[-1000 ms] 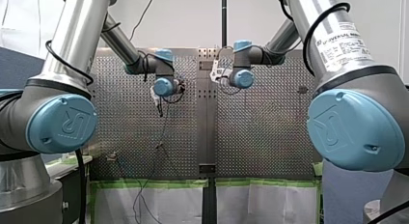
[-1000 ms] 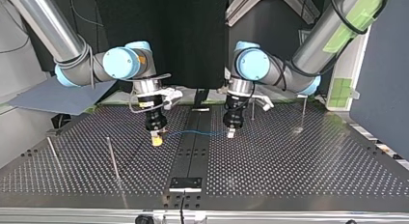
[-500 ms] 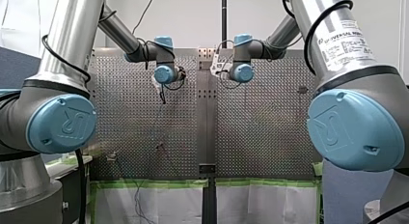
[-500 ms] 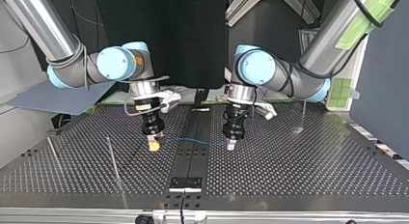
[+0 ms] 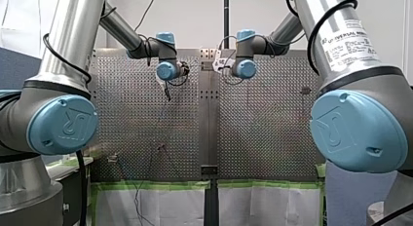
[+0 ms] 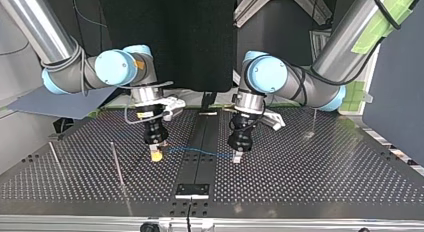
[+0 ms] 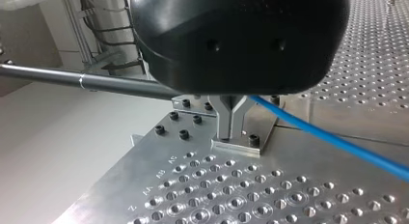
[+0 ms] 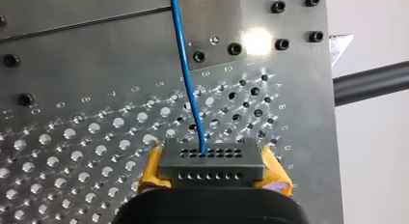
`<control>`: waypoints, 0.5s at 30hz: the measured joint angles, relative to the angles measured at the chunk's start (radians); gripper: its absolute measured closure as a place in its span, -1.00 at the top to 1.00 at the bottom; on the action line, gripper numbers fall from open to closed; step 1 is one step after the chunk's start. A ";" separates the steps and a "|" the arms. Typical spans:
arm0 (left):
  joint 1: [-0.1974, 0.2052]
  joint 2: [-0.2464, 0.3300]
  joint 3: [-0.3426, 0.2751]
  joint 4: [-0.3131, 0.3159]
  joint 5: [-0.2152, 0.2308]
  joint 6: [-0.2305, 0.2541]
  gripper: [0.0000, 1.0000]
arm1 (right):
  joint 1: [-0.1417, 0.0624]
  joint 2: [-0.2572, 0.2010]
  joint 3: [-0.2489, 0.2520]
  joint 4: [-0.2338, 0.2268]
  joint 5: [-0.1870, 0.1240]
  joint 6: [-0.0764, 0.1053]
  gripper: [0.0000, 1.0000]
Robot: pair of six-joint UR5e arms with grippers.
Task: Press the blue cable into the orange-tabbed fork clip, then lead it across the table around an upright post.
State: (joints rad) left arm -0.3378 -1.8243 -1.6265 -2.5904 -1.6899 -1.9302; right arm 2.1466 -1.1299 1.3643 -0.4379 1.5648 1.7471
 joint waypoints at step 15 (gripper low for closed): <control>-0.008 0.000 0.001 -0.001 0.003 -0.006 -1.00 | -0.005 -0.003 -0.001 0.004 0.000 0.010 -1.00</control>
State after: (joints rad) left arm -0.3461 -1.8244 -1.6257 -2.5911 -1.6866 -1.9358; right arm 2.1414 -1.1331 1.3631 -0.4341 1.5648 1.7573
